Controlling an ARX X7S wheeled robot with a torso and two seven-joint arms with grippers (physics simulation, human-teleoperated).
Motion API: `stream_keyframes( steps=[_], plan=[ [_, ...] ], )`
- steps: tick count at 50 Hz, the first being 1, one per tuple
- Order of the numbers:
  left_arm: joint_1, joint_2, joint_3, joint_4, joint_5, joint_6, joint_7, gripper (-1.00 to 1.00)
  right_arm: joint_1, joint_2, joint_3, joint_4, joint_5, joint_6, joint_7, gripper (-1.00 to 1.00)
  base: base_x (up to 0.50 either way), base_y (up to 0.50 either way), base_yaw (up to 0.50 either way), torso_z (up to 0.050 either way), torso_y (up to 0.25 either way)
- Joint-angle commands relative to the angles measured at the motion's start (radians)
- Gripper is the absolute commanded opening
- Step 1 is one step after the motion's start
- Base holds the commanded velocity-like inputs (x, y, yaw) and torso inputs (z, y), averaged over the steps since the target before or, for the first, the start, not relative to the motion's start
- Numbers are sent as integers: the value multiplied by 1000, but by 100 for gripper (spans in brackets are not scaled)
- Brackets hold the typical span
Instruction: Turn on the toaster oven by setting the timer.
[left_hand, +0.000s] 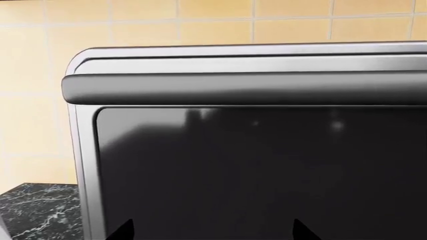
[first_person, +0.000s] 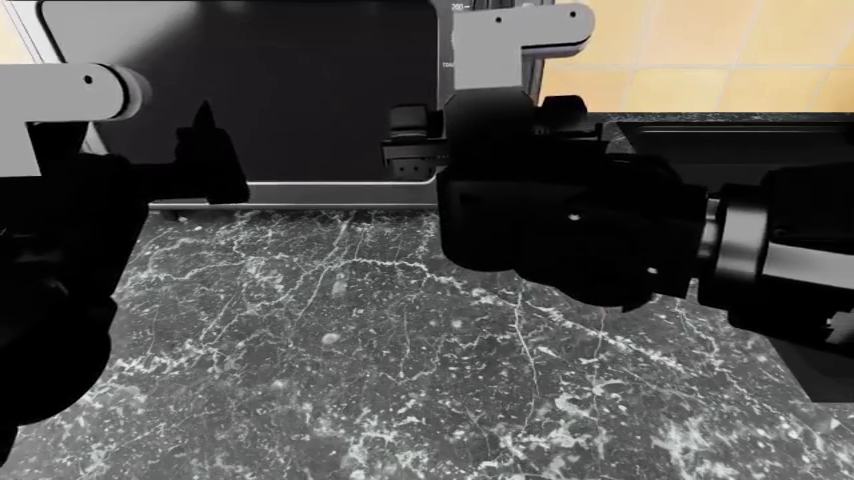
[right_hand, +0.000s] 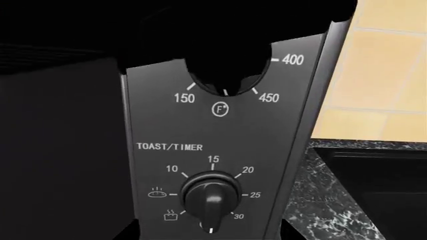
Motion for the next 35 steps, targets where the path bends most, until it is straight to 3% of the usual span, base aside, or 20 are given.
stream_keyframes(
  steps=[1, 35],
  plan=[
    [-1, -1, 14, -10, 10, 13, 4, 100, -11, -5, -1, 27, -2, 6, -17, 100, 0, 0, 0, 0, 0],
    [2, 10, 71, -45, 62, 69, 15, 100, -23, -12, 4, 67, -19, 22, -62, 100, 0, 0, 0, 0, 0]
  ],
)
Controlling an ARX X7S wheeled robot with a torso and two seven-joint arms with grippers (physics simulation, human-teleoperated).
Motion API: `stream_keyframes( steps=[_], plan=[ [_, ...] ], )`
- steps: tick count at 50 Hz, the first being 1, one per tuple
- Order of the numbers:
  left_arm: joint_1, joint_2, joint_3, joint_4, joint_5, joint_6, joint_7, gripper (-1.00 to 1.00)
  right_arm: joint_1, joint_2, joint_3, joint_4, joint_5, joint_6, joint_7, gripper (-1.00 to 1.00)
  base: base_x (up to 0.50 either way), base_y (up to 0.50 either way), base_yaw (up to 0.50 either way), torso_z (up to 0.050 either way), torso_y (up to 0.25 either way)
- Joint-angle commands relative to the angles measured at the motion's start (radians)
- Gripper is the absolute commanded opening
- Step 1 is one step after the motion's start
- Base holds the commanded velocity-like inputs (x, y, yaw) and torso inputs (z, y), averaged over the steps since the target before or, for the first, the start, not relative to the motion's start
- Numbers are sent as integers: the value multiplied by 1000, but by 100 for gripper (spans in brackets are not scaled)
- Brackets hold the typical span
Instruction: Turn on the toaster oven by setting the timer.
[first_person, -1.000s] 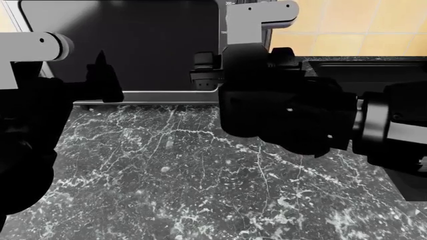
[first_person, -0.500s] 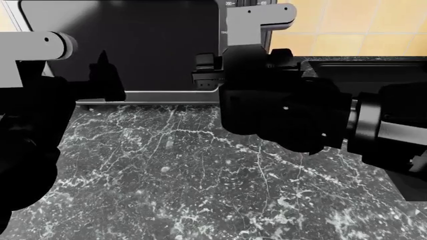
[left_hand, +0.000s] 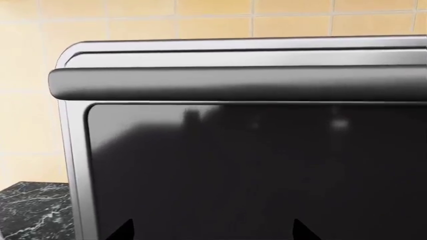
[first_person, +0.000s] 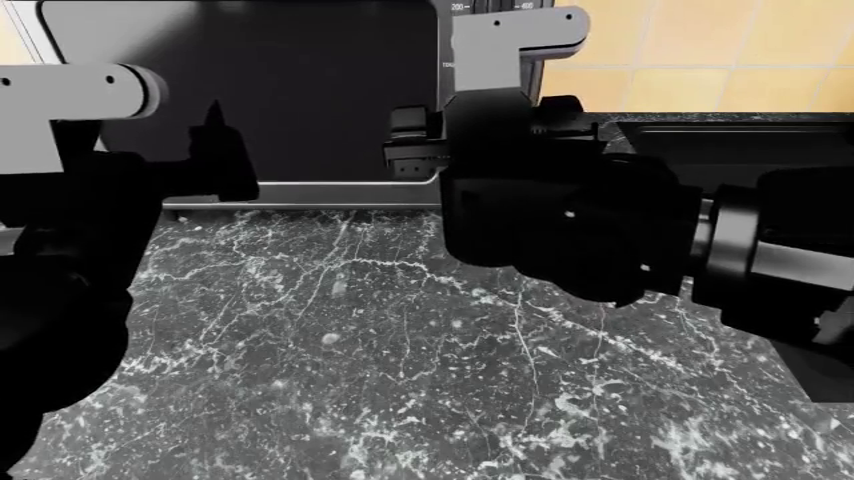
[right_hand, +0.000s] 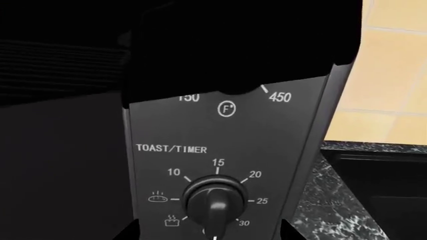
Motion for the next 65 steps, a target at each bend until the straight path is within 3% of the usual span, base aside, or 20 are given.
stream_keyframes(
  steps=[1, 6, 7, 52, 54, 65],
  plan=[
    [2, 3, 18, -10, 16, 17, 3, 100, -6, -5, 0, 23, -4, 7, -12, 100, 0, 0, 0, 0, 0],
    [2, 4, 29, -19, 29, 30, 9, 100, -11, -12, -1, 51, 2, 15, -17, 100, 0, 0, 0, 0, 0],
    [1, 4, 33, -23, 34, 34, 12, 100, -13, -12, -2, 53, 0, 14, -19, -100, 0, 0, 0, 0, 0],
    [-3, 2, 70, -65, 62, 79, 30, 100, -21, 7, 60, 81, 32, -1, -33, -100, 1, 0, 0, 0, 0],
    [10, -27, -17, 12, -57, 1, -27, 100, -23, 10, 72, 86, 49, -1, -38, -100, 0, 0, 0, 0, 0],
    [16, -39, -55, 39, -121, -31, -62, 100, -28, 15, 104, 105, 81, -9, -51, -100, 1, 0, 0, 0, 0]
  ],
)
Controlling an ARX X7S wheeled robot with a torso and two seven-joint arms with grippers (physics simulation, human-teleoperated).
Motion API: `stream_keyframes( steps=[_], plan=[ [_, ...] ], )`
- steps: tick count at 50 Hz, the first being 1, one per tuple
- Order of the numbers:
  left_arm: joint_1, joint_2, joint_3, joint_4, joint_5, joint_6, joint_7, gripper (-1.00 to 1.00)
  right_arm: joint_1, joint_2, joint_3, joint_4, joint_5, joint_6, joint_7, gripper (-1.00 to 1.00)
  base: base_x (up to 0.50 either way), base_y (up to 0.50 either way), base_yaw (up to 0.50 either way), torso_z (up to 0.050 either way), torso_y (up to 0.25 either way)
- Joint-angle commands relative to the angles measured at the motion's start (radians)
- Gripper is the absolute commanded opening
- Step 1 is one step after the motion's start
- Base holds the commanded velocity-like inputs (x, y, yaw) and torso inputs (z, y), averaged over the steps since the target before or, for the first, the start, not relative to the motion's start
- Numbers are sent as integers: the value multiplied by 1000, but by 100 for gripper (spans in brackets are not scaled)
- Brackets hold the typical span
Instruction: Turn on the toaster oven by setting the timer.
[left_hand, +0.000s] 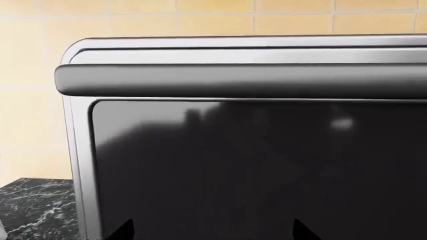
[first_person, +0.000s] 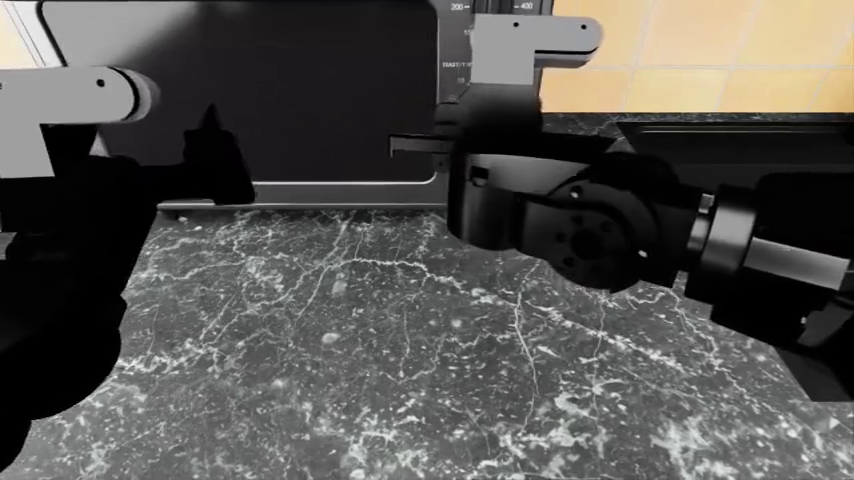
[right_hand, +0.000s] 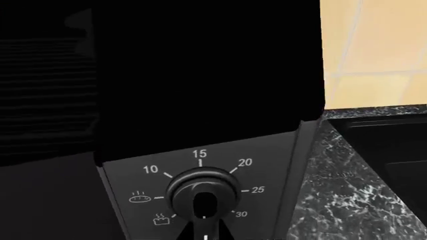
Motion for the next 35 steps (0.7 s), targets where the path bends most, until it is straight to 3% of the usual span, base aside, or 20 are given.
stream_keyframes(
  steps=[1, 35],
  plan=[
    [5, -15, -47, 36, -73, -42, -38, 100, 8, 18, 43, 35, -5, -9, -14, -100, 0, 0, 0, 0, 0],
    [3, -14, -6, 11, -41, -5, -25, 100, -58, 20, 183, 120, 185, -20, -98, -100, 4, 0, 1, 0, 0]
  ],
)
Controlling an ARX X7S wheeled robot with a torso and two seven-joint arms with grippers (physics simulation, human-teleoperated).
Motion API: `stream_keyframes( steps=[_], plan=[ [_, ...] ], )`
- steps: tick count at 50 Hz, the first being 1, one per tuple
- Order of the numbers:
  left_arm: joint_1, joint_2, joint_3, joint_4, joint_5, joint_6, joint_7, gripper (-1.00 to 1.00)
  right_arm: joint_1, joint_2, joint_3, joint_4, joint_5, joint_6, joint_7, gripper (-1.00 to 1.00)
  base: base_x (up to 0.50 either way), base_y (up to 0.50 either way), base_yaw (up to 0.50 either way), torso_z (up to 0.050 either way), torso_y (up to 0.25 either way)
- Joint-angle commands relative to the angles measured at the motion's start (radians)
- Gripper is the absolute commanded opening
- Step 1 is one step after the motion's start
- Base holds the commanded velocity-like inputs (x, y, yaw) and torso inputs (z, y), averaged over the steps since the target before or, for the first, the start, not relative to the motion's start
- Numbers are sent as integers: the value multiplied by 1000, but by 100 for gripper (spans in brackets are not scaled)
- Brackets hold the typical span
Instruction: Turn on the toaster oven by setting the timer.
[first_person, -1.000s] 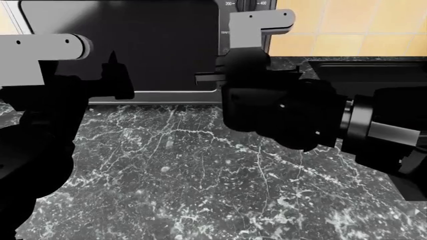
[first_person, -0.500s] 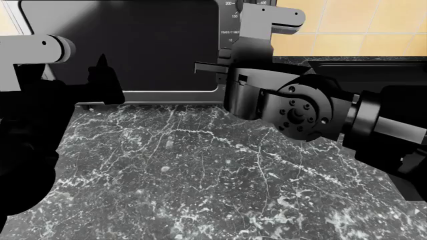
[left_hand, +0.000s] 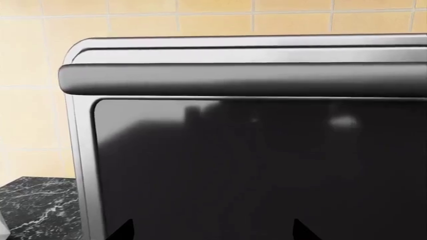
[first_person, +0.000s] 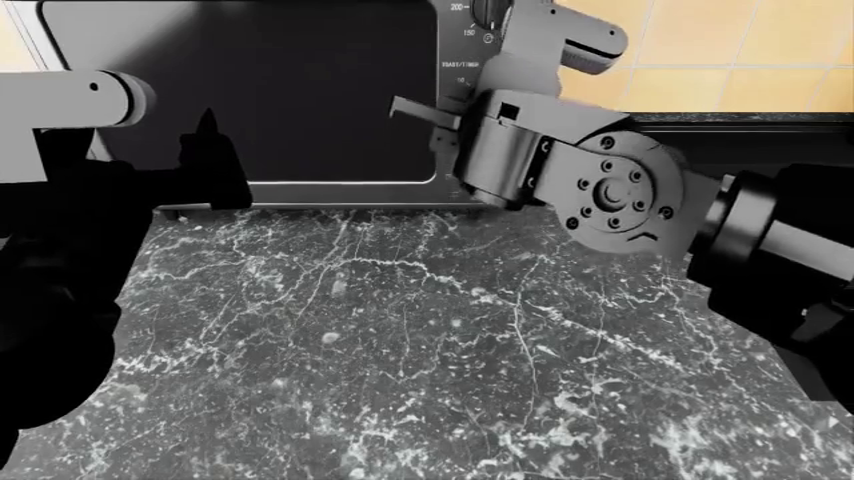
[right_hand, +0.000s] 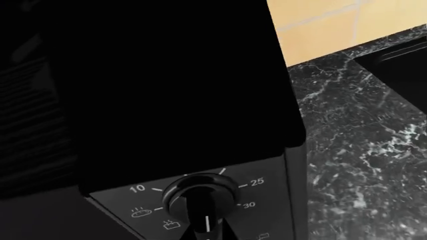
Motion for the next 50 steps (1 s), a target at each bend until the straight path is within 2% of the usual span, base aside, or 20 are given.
stream_keyframes(
  steps=[1, 50],
  plan=[
    [-1, -1, 9, -5, 5, 8, 1, 100, -36, 14, 39, 50, -6, -6, -57, -100, 0, 3, 4, 0, 0],
    [-4, -13, 19, -13, -10, 24, -10, 100, -98, 34, 159, 60, 116, -11, -154, -100, 10, 2, 6, -1, 0]
  ],
)
